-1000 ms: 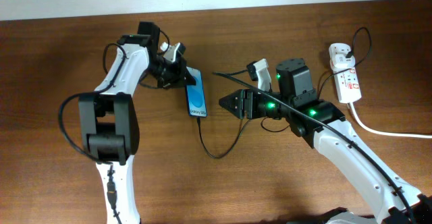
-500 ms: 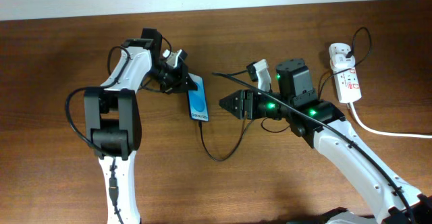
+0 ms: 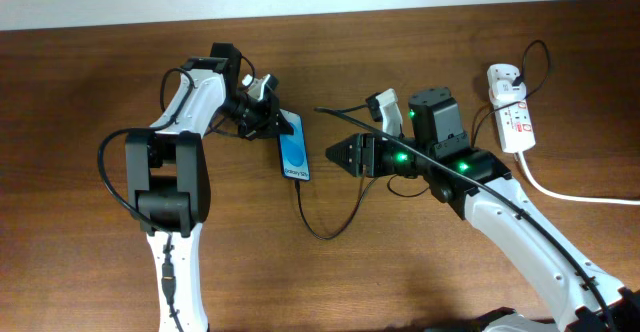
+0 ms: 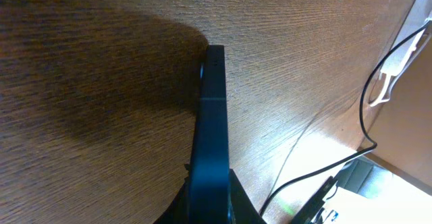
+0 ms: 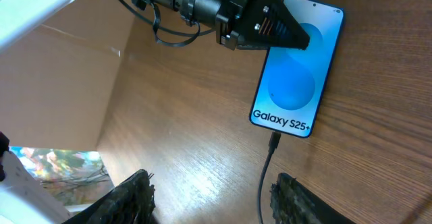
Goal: Plug charger to phone and switch on socket
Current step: 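Lay the phone flat with the left gripper and release it, then raise the left arm away and move the right gripper to the power strip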
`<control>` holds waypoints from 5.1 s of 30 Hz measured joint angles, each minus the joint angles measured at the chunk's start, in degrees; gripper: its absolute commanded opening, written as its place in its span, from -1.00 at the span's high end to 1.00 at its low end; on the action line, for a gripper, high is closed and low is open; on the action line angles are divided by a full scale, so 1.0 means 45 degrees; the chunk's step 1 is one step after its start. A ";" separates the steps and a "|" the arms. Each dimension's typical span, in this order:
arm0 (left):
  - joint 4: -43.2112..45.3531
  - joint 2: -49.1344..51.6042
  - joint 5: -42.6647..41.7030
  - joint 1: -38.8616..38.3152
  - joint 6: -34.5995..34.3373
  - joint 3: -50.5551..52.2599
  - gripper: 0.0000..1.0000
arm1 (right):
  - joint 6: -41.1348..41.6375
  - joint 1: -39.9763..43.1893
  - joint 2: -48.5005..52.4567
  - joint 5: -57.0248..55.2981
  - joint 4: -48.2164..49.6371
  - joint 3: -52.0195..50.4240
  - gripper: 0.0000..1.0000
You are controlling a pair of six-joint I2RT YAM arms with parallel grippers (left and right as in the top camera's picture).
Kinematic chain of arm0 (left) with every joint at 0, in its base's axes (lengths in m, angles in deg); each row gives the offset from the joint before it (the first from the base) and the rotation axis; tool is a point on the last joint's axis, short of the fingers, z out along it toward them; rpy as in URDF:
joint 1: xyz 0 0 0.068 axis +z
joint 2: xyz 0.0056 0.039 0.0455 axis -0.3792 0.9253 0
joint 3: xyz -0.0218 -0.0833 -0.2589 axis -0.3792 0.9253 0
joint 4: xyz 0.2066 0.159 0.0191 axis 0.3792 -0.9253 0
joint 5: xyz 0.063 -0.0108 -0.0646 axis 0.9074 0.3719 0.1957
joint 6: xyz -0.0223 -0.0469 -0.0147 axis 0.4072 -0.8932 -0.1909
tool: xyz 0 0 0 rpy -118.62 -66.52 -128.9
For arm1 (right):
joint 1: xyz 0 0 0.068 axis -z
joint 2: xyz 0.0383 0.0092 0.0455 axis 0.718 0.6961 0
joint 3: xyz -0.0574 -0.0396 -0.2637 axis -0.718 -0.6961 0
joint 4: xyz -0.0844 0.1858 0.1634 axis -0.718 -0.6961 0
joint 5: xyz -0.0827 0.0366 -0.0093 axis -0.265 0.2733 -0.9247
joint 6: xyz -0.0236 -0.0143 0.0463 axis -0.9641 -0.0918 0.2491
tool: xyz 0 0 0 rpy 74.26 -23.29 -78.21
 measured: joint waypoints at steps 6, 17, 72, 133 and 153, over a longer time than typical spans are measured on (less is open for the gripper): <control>-0.0063 -0.0005 0.0175 -0.0034 0.0000 -0.0044 0.79 | -0.0015 0.0000 0.0000 -0.0010 -0.0010 0.0000 -0.20; -0.0141 -0.0005 0.0806 -0.0097 -0.0102 -0.0107 0.70 | -0.0005 0.0000 0.0000 -0.0010 -0.0010 0.0000 -0.21; -0.0962 -0.0359 0.5474 -0.0277 -0.0534 -0.0364 0.08 | -0.0010 0.0000 0.0000 -0.0146 -0.0024 0.0000 -0.25; -0.7912 -0.2127 0.9447 -0.0165 -0.0908 -1.3950 -0.32 | -0.2803 0.2526 -0.1515 -0.3769 -0.9364 0.5085 0.73; -0.7912 -0.3662 0.9413 -0.0165 -0.0942 -1.4081 -0.98 | -0.4804 0.9704 -0.2924 -0.3755 -1.1341 0.5289 0.92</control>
